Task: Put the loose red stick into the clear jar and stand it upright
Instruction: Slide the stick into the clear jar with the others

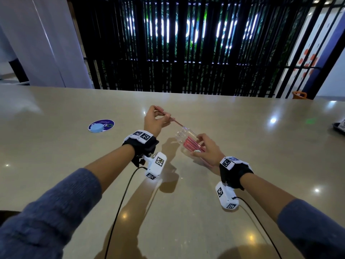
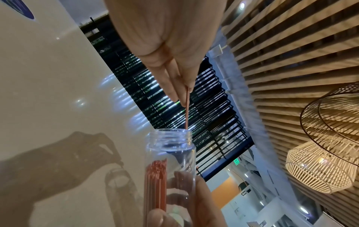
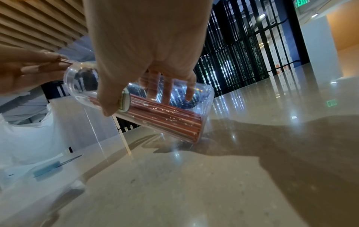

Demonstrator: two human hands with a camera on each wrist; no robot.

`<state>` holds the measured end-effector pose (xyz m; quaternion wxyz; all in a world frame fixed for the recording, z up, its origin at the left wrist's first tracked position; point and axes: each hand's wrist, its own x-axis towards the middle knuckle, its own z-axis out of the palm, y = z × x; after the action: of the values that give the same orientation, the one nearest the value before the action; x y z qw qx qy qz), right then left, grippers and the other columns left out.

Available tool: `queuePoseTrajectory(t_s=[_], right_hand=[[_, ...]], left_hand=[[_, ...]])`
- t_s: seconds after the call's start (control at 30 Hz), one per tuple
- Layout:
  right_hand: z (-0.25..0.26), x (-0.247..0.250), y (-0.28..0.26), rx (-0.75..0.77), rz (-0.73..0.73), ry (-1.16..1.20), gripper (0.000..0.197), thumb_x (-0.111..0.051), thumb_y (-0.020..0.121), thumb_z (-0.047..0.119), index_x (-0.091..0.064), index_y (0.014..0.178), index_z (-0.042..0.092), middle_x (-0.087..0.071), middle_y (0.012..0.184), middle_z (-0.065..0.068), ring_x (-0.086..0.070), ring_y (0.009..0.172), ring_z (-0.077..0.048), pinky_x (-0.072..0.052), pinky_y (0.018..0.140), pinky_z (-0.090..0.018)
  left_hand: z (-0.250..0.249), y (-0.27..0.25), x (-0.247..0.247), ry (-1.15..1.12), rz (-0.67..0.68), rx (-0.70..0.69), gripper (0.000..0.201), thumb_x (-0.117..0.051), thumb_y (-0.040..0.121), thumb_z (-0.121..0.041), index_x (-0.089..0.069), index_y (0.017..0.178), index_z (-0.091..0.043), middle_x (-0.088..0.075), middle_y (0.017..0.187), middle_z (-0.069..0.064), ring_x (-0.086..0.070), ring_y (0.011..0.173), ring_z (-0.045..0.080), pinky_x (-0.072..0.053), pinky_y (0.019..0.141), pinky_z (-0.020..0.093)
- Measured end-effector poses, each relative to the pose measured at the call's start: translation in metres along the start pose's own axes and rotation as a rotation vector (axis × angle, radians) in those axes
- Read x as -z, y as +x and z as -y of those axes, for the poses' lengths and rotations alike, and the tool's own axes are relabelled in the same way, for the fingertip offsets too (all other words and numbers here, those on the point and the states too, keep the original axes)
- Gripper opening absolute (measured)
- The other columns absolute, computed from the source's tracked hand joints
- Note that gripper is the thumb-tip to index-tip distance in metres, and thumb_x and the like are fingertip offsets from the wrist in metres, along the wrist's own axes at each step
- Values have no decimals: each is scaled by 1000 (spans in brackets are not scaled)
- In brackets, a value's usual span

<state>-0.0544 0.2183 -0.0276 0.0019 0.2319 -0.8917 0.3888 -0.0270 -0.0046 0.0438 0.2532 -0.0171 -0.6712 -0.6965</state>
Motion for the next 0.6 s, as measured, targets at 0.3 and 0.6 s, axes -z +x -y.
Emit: queuePoseTrajectory(t_s=[0.3, 0.6], right_hand=[[-4, 9, -7, -6, -51, 99, 73, -75, 59, 37, -47, 122, 12, -55, 109, -2, -55, 92, -18, -45, 86, -33], [-3, 5, -4, 31, -32, 75, 68, -81, 68, 25, -45, 124, 7, -55, 111, -5, -55, 91, -19, -40, 78, -24]], left_hand=[[8, -3, -5, 39, 4, 55, 51, -61, 86, 2, -35, 126, -16, -65, 85, 11, -74, 57, 9, -62, 68, 28], [15, -14, -23, 133, -13, 47, 36, -63, 86, 1, -52, 120, 4, -66, 103, 24, -72, 64, 11, -61, 67, 24]])
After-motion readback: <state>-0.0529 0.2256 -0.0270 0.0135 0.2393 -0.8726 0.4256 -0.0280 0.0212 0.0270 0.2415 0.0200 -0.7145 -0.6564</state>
